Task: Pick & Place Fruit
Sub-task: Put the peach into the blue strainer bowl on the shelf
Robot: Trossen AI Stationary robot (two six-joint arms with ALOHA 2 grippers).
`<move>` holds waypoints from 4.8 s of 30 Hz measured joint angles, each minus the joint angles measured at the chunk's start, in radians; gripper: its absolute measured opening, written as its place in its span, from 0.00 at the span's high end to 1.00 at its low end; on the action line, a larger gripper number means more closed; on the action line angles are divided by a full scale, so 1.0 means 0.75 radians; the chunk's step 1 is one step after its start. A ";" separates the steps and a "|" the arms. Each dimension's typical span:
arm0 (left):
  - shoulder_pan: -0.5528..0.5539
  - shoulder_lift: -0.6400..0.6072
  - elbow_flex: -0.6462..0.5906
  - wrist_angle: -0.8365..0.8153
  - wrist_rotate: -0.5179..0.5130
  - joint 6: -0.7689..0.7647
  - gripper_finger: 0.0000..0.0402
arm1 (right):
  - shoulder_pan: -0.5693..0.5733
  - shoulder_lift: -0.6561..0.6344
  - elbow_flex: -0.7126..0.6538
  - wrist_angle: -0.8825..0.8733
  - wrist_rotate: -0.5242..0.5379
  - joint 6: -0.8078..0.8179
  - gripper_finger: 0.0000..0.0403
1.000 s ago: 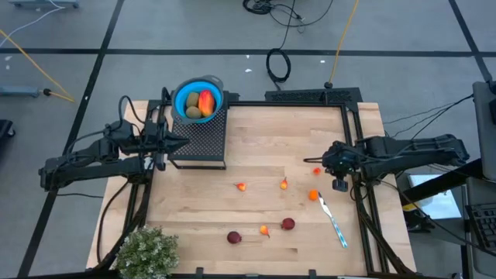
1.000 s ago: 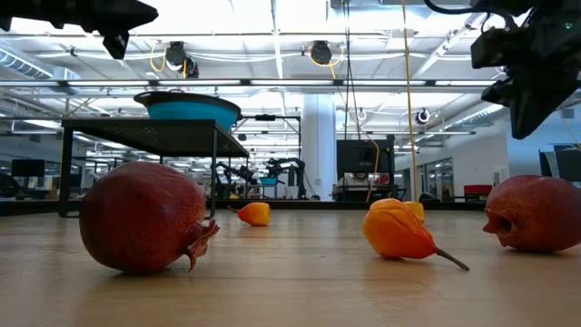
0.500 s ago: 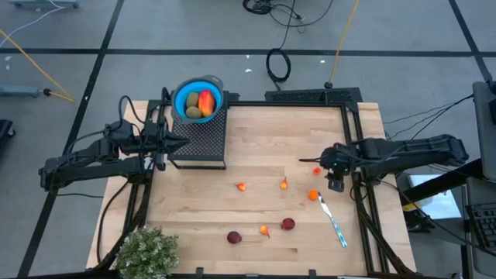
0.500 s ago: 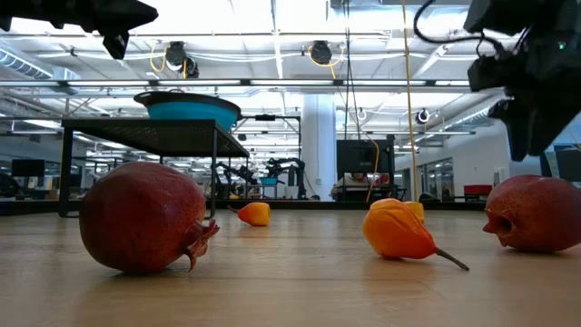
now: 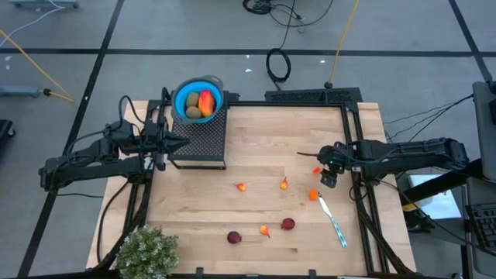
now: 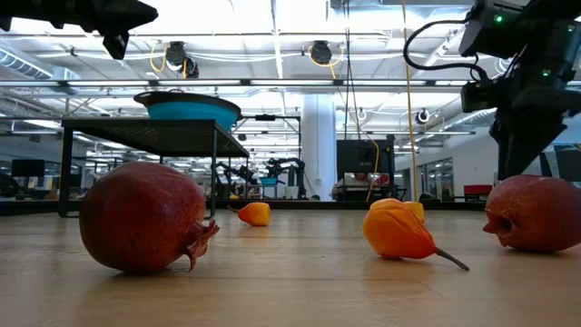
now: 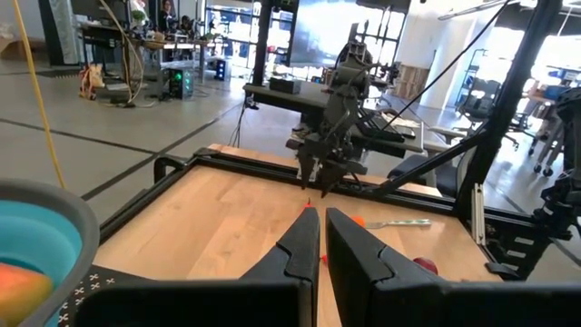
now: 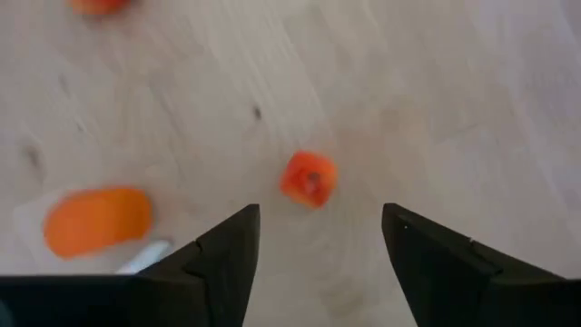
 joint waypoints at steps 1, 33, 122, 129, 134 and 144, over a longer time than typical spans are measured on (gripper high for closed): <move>0.000 0.000 0.000 0.000 0.000 0.000 0.95 | -0.004 0.000 0.000 0.020 0.000 0.012 0.45; -0.001 0.000 0.000 -0.001 -0.002 0.016 0.95 | -0.024 0.374 0.000 0.210 0.001 0.190 0.58; -0.257 1.110 0.530 0.582 -0.060 0.276 0.47 | -0.012 0.390 0.138 2.066 -0.194 0.155 0.83; -0.333 1.289 0.688 0.534 -0.211 0.365 0.47 | -0.012 0.386 0.138 2.113 -0.250 0.201 0.83; -0.362 1.385 0.792 0.512 -0.285 0.382 0.47 | -0.012 0.386 0.138 2.115 -0.283 0.201 0.83; -0.406 1.509 0.937 0.401 -0.344 0.432 0.47 | -0.012 0.386 0.138 2.111 -0.285 0.200 0.83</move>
